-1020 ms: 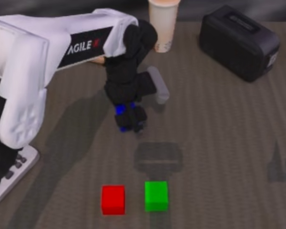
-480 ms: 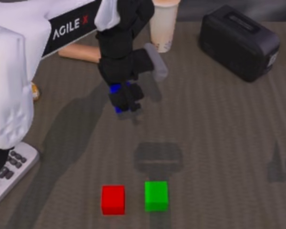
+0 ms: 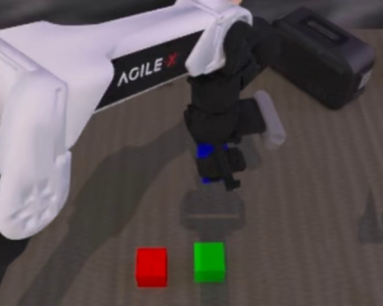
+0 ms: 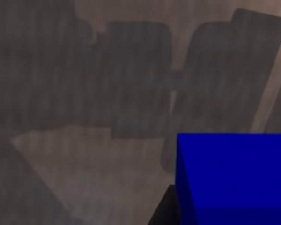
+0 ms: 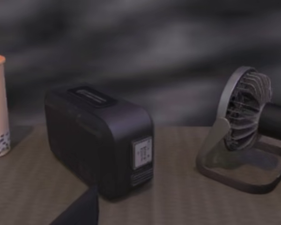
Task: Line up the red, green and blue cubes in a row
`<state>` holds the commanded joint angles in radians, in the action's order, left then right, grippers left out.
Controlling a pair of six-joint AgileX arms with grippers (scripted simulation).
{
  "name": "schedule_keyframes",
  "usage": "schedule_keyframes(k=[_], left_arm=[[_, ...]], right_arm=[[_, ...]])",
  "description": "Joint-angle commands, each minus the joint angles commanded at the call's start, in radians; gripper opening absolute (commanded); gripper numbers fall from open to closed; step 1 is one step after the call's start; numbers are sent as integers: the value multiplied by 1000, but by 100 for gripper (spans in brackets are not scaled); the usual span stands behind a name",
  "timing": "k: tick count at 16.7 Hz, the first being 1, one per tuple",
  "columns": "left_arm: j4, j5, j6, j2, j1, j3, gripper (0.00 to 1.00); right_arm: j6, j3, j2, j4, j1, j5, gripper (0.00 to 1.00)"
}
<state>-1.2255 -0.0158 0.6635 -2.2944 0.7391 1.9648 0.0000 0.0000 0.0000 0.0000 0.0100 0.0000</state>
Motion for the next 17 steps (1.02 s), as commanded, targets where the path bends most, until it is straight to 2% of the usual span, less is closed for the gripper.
schedule_keyframes(k=[4,6,12,17], left_arm=[[14,4,-84,66,215,-84,0],[23,6,-114,94,280,-113,0],[29,6,-124,102,300,-124,0],[172,5,-122,58,305,-222,0]], right_arm=[[0,0,0,0,0,0,100],[0,0,0,0,0,0,100],[0,0,0,0,0,0,100],[0,0,0,0,0,0,100]])
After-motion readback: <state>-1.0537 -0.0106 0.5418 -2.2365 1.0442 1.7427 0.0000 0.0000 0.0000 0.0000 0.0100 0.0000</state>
